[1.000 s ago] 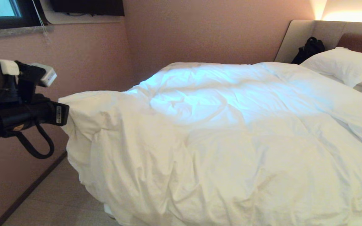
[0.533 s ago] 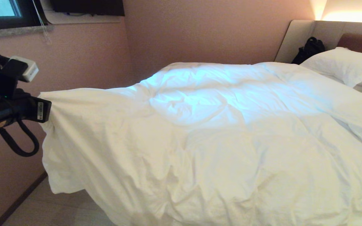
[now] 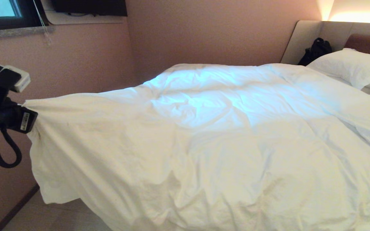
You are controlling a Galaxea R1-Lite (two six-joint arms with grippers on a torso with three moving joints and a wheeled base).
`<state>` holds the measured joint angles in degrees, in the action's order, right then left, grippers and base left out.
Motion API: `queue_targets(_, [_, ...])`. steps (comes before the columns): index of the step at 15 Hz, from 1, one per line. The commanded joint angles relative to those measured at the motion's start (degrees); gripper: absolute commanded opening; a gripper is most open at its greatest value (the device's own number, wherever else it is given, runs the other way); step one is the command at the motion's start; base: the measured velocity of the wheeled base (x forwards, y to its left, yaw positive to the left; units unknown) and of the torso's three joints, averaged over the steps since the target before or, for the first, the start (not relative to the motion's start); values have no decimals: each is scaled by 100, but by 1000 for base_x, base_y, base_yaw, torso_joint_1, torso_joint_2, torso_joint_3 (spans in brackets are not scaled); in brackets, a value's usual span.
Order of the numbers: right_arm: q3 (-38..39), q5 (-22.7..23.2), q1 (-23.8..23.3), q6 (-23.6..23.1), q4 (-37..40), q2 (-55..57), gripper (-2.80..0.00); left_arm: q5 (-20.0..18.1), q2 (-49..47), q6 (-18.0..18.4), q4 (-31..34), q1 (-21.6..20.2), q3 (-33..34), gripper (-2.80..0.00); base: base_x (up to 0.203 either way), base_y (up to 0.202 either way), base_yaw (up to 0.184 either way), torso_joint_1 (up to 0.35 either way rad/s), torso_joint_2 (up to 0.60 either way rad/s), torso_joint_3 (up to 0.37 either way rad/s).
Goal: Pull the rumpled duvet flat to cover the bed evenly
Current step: Flatten the corners of the folded blanket
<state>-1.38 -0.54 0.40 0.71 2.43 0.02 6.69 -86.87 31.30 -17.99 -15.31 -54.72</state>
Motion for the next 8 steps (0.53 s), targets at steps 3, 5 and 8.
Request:
queue_targets(3, [-3,2,4,0,3,-2,-280,113,21,761,22,-175,408,-280,0,0,0,0,0,0])
queue_targets(5, [6,2,4,0,3,-2,-280,218,9,834,33,-183,427,-280,0,0,0,0,0,0])
queue_targets(8, [6,2,4,0,3,-2,-280,222,-18,834,24,-239,376,-280,0,0,0,0,0,0])
